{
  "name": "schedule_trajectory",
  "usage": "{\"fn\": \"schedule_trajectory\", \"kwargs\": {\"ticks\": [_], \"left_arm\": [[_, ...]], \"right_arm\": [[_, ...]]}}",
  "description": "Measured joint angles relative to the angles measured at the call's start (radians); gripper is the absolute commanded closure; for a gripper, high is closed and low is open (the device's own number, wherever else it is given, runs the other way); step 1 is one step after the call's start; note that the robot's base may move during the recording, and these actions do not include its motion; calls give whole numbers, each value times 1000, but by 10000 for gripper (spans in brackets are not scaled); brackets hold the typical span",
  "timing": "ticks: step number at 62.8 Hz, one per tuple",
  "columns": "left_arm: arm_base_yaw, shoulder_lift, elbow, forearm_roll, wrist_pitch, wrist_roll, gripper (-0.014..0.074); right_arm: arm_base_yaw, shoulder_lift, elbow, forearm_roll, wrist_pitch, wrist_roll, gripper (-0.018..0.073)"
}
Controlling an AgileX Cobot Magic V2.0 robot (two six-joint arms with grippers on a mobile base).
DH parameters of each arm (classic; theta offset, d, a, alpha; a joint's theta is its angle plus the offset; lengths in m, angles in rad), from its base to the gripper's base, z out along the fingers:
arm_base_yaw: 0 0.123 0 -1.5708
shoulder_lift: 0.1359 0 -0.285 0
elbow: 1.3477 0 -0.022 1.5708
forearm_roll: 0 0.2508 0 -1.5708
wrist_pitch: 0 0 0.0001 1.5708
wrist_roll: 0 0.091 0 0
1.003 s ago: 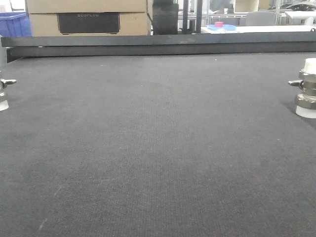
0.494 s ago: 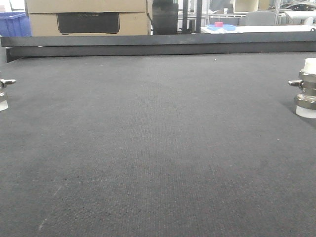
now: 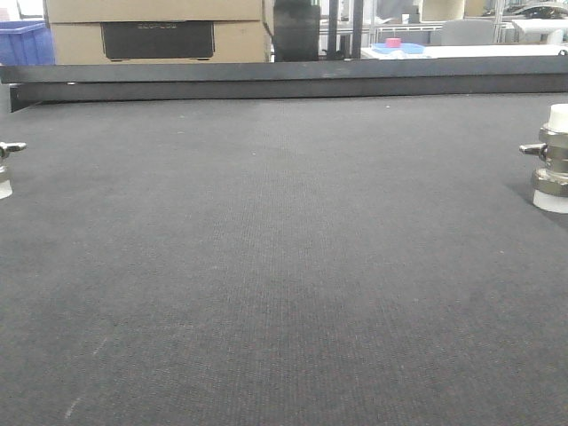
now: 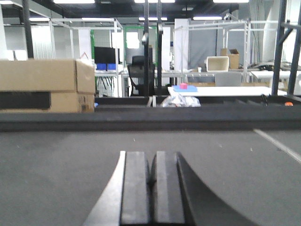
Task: Place valve from conveyor to right shelf box
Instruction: 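Move both grippers above the two white-capped silver valves on the conveyor, then lower both open grippers around the valve bodies and close the right gripper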
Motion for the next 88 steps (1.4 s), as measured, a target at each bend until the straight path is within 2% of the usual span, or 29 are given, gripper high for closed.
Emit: {"fn": "schedule_trajectory", "kwargs": {"ticks": [7,12,21,26,37,43,57,71,77,88], "left_arm": [[0,92,-130,2,114,0,437],[0,178,-211,4,152,0,248],[0,341,-306,4,217,0,49],[0,421,-345,-5,254,0,3],[-31,552,-429,-35,300,-26,8],[-55,613,-493,-40,346,-30,8],[-102,733,-615,-44,431,-30,8],[-106,769,-641,-44,446,-30,8],[-106,772,-641,-44,451,-30,8],[-106,772,-641,-44,451,-31,8]], "right_arm": [[0,52,-115,1,69,0,500],[0,121,-184,1,83,0,306],[0,256,-276,1,87,0,-19],[0,335,-298,3,87,0,-9],[0,537,-312,2,72,0,-9],[0,647,-378,2,114,0,-9],[0,979,-753,-4,437,-11,-9],[0,1316,-1130,-8,836,-50,-9],[0,1430,-1226,-16,926,-54,-9],[0,1597,-1312,-49,985,-58,-9]]}}
